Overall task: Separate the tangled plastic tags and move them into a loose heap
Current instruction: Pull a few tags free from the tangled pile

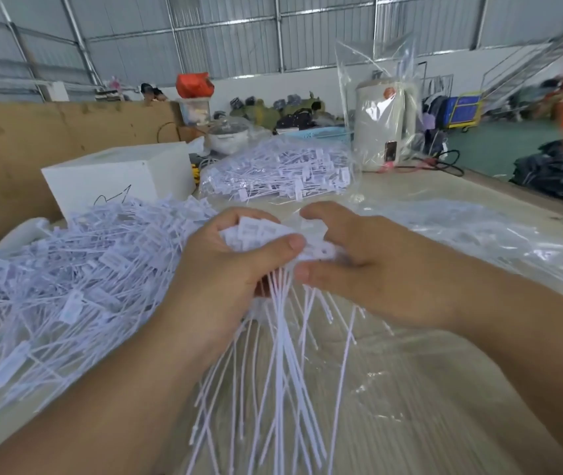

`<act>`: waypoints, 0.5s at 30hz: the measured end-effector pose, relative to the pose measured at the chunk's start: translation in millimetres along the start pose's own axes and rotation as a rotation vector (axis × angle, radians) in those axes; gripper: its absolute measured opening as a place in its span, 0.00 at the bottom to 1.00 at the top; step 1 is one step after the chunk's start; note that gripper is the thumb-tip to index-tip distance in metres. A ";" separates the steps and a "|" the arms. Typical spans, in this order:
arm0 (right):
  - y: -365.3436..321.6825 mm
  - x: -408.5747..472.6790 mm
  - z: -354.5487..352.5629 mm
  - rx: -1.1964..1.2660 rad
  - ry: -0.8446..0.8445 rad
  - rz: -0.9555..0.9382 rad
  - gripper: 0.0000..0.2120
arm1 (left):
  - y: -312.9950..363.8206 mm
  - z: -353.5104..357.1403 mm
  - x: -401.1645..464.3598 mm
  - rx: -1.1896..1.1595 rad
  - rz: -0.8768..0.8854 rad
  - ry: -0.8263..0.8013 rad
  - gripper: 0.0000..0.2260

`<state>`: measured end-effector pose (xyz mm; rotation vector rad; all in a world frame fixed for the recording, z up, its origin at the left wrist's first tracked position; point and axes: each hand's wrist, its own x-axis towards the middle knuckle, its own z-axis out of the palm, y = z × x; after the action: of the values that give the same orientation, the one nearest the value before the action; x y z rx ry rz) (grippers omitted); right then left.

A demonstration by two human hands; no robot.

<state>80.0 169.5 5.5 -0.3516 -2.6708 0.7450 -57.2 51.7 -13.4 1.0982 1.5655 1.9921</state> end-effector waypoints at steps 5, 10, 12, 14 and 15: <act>4.1 1.6 -13.0 0.181 0.067 -0.003 0.19 | 10.7 1.2 -0.9 -0.143 0.039 0.096 0.20; -6.1 4.3 3.1 0.438 0.314 0.002 0.19 | 14.8 8.6 -3.8 -0.247 0.003 0.124 0.18; -14.0 5.3 15.2 0.468 0.395 0.009 0.19 | 14.9 8.4 -3.6 -0.290 -0.035 0.128 0.17; -16.2 6.3 16.5 0.535 0.524 0.041 0.21 | 13.2 5.8 -2.6 -0.311 -0.087 0.125 0.16; -13.5 7.8 11.1 0.551 0.614 0.065 0.21 | 12.2 3.1 -1.5 -0.315 -0.117 0.131 0.14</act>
<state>66.7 155.8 5.9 -0.4306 -1.8092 1.1319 -51.9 48.9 -2.3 0.7503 1.2839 2.1717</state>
